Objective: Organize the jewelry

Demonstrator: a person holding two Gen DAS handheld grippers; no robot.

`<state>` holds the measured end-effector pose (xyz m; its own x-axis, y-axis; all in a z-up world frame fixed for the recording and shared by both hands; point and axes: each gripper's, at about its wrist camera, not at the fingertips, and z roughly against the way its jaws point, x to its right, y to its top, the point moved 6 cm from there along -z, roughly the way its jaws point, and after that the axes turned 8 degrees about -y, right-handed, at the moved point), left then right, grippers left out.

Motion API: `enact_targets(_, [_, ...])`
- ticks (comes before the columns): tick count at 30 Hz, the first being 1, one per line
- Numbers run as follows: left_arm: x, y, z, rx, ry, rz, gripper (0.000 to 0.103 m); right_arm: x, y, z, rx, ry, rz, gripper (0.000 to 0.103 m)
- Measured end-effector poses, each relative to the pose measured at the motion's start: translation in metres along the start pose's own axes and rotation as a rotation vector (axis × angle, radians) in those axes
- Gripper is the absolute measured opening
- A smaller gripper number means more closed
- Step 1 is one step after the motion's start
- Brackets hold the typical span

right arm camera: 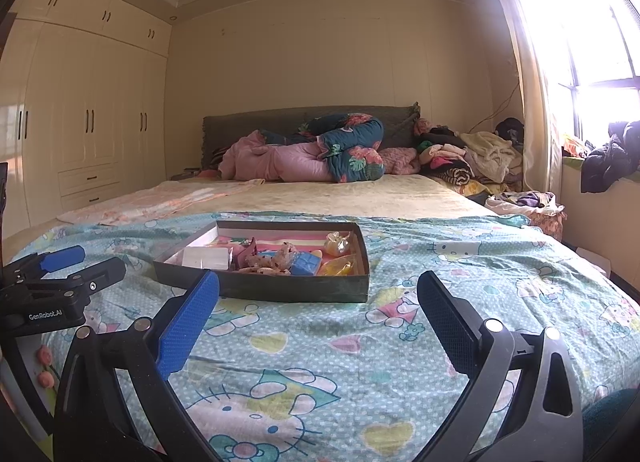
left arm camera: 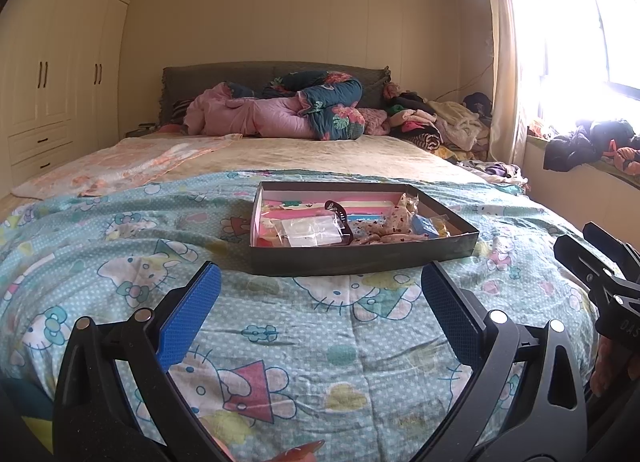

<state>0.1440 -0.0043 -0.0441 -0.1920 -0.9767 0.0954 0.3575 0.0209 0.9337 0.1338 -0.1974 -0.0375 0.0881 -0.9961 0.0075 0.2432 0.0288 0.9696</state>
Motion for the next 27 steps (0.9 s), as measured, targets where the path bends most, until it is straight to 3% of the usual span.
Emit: enact_targets(27, [0.0005, 0.0007, 0.0023, 0.009, -0.003, -0.002, 0.092, -0.0034, -0.0022, -0.0007, 0.001, 0.003, 0.015, 0.097])
